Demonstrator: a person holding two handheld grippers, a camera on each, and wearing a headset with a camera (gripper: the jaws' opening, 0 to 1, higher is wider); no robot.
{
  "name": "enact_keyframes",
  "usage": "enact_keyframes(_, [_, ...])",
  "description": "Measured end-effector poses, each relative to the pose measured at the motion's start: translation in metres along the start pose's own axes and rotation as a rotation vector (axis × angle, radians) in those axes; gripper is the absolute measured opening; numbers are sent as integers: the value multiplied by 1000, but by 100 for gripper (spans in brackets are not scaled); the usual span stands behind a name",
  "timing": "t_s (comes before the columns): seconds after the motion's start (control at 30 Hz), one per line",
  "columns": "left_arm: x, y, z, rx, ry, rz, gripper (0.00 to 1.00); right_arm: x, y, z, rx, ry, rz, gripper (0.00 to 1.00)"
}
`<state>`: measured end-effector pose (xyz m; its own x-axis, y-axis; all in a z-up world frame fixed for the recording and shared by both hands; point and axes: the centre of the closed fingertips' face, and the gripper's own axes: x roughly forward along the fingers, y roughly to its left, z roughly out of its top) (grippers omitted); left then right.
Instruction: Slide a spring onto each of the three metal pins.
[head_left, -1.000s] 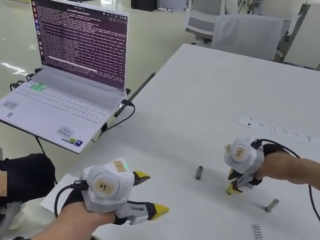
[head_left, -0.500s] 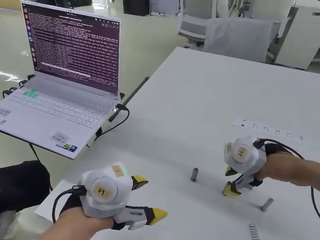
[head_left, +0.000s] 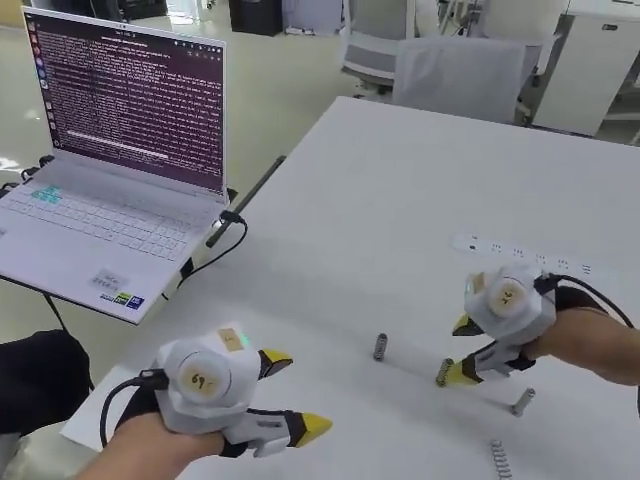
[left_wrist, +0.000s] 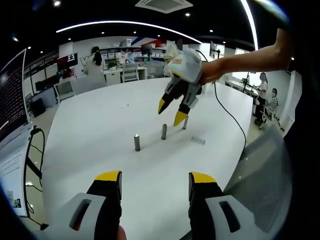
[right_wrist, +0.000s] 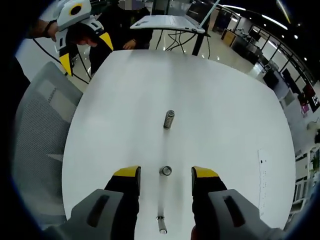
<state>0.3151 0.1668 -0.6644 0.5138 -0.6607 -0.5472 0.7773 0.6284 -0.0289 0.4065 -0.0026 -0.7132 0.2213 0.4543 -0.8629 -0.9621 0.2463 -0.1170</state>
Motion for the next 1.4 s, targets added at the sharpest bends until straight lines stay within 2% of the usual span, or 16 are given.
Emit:
enact_keyframes(0.27, [2, -1, 3, 8, -2, -3, 49, -18, 1, 4, 128, -123, -36, 40])
enact_keyframes(0.57, [4, -2, 7, 18, -5, -9, 49, -27, -3, 3, 188, -175, -62, 40])
enact_keyframes(0.77, [4, -1, 9, 17, -9, -8, 49, -40, -4, 6, 258, -244, -101, 44])
enact_keyframes(1.07, [7, 0, 14, 17, -18, -12, 49, -60, 7, -4, 344, -315, -131, 50])
enact_keyframes(1.17, [9, 0, 15, 18, -20, -16, 50, -71, 12, -6, 386, -364, -146, 53])
enact_keyframes(1.4, [12, -1, 21, 24, -28, -20, 50, -88, 22, -19, 449, -407, -183, 58])
